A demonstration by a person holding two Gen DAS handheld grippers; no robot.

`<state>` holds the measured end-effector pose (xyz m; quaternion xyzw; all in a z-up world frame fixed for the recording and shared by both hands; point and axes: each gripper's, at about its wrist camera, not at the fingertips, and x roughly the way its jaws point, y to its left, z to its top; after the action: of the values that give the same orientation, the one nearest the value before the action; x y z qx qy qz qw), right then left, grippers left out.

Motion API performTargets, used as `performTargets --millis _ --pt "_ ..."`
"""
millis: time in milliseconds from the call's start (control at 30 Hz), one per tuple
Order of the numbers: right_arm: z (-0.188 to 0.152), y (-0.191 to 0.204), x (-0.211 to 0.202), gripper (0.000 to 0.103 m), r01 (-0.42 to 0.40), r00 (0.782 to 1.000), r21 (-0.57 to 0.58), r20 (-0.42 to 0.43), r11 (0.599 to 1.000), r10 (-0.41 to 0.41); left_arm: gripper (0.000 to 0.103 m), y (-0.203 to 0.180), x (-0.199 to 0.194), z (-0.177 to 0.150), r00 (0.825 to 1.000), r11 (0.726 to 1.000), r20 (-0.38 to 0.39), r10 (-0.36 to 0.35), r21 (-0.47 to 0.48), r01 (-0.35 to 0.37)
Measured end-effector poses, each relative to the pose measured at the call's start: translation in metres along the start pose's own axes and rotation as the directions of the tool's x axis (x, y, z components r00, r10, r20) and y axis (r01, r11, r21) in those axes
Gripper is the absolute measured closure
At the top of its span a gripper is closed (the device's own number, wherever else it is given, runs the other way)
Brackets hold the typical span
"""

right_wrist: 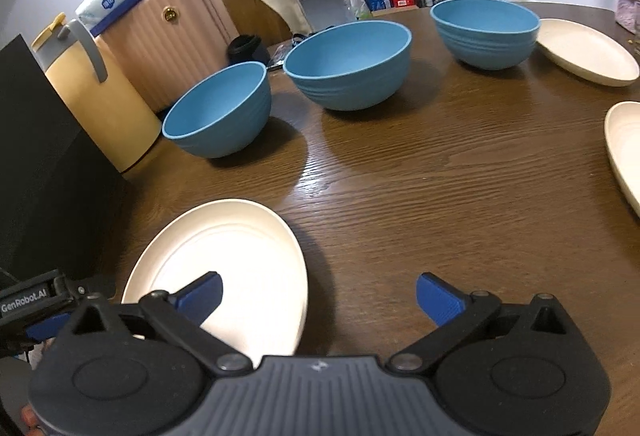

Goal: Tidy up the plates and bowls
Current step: 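Open both tools to release the cream plate on the table, then lift both open tools away from the placed plate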

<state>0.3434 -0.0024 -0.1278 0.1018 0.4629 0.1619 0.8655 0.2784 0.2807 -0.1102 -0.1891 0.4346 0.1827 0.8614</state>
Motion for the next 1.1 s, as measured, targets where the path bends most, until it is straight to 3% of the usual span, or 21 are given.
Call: performTargets --millis 500,1100 --pt "-0.027 -0.009 -0.052 0.0 0.076 0.997 0.014 0.028 0.997 -0.077 0.0 -0.017 -0.033 -0.025 0.999 0.998 0.004 -0.052 0.038 0.052" --pt "-0.071 -0.039 -0.119 0.0 0.075 0.995 0.05 0.063 0.996 -0.078 0.0 -0.046 -0.091 -0.079 0.996 0.992 0.026 -0.087 0.095 0.085"
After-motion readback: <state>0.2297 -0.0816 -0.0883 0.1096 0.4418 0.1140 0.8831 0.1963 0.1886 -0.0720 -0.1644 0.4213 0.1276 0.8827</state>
